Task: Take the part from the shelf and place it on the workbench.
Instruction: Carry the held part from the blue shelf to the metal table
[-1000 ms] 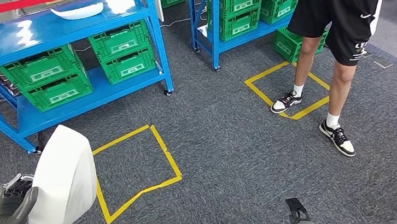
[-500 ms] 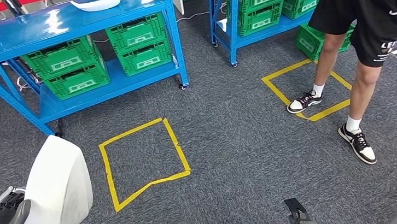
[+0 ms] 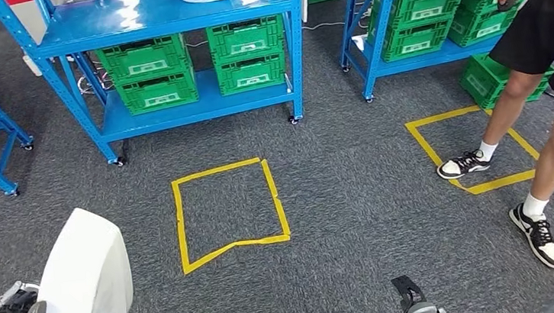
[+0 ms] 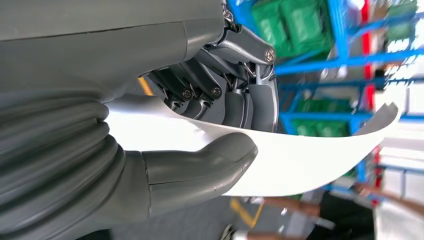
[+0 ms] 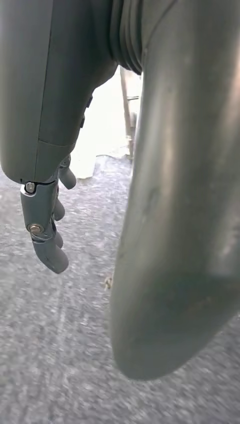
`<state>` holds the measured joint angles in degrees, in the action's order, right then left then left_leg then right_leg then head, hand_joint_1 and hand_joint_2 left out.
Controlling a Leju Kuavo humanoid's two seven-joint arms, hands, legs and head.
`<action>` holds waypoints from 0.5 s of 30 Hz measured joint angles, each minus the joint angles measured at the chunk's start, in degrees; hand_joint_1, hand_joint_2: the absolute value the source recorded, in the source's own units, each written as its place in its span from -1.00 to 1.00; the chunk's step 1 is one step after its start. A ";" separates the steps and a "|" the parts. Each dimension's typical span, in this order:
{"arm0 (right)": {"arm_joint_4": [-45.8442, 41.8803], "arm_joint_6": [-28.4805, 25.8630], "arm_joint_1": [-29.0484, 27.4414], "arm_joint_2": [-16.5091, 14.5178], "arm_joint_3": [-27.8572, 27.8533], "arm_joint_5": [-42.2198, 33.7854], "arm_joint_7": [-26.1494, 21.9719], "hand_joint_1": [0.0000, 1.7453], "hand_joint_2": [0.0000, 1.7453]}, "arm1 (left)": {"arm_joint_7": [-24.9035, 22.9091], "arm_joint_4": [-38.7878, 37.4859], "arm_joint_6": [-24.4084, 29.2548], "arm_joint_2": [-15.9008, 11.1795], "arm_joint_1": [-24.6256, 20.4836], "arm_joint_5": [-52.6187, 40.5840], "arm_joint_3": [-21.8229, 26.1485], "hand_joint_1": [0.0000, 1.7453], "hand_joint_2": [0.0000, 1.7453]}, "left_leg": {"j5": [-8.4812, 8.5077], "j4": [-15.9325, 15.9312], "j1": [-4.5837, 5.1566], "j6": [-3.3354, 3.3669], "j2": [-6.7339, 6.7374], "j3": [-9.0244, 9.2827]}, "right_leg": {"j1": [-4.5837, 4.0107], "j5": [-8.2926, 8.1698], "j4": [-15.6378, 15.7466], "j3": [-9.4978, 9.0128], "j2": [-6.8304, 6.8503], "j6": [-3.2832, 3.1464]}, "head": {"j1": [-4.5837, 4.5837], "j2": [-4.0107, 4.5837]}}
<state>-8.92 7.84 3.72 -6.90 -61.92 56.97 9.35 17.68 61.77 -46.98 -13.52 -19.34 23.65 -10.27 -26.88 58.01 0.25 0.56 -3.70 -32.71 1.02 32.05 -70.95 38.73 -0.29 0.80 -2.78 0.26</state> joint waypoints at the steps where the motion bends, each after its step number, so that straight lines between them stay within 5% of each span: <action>1: 0.01 -0.71 0.06 -0.48 -0.05 -0.69 0.31 -1.00 -1.00 | -1.10 1.01 -0.51 -0.01 0.14 0.49 -0.04 1.00 1.00 | -0.10 0.36 -0.08 -0.19 -0.82 -0.22 | 0.12 -1.50 3.91 -2.04 -0.96 -0.07 | 0.02 0.00; 4: 0.04 -2.12 0.16 -1.97 -0.16 -1.46 0.72 -1.00 -1.00 | -2.30 2.52 -0.64 -0.01 -0.84 1.16 -0.22 1.00 1.00 | -0.22 1.17 -0.07 -1.22 -3.08 -1.03 | 0.09 -2.98 10.47 -5.22 -2.70 -0.46 | -0.04 0.00; 6: 0.04 -2.47 0.19 -2.54 -0.23 -1.53 0.56 -1.00 -1.00 | -2.05 2.82 -0.32 -0.37 -1.62 1.04 -0.36 1.00 1.00 | 0.06 0.97 -0.10 -1.93 -4.02 -1.45 | -0.01 -3.21 10.62 -5.20 -1.44 -1.08 | -0.09 0.00; 9: 0.03 -2.53 0.06 -2.96 -0.53 -1.58 0.33 -1.00 -1.00 | -1.82 3.33 0.07 -1.19 -2.37 0.76 -0.46 1.00 1.00 | -1.78 3.89 0.04 -2.77 0.32 -3.10 | 0.19 -3.57 11.12 -5.39 0.30 -2.23 | 0.17 0.00; 10: 0.02 -2.53 -0.10 -2.97 -0.65 -1.58 0.34 -1.00 -1.00 | -1.81 3.50 0.15 -1.30 -2.60 0.72 -0.52 1.00 1.00 | -3.53 7.03 0.00 -3.05 2.20 -4.58 | 0.16 -3.57 11.17 -5.38 0.91 -2.45 | 0.28 0.00; 12: 0.02 -2.53 -0.41 -2.98 -0.90 -1.58 0.35 -1.00 -1.00 | -1.85 3.71 0.33 -1.31 -2.77 0.68 -0.67 1.00 1.00 | -6.92 14.64 -0.37 -3.54 3.32 -8.23 | 0.10 -3.50 11.17 -5.29 2.35 -2.63 | 0.36 0.00; 14: 0.02 -2.52 -0.52 -3.00 -1.09 -1.58 0.34 -1.00 -1.00 | -1.88 3.79 0.43 -1.32 -2.70 0.66 -0.79 1.00 1.00 | -6.73 16.79 -0.64 -3.73 3.50 -9.12 | 0.10 -3.46 11.16 -5.27 3.83 -2.62 | 0.36 0.00; 15: 0.02 -2.52 -0.51 -3.02 -1.13 -1.58 0.34 -1.00 -1.00 | -1.89 3.85 0.45 -1.33 -2.71 0.66 -0.81 1.00 1.00 | -5.15 14.40 -0.70 -3.70 3.79 -7.80 | 0.11 -3.41 11.16 -5.35 4.53 -2.56 | 0.36 0.00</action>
<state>-8.90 5.33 3.21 -9.92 -63.05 55.39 9.69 15.79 65.61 -46.53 -14.85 -22.05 24.30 -11.08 -32.02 72.41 -0.45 -3.13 0.08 -40.51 1.13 28.64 -59.79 33.38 4.23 -1.75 -2.42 0.26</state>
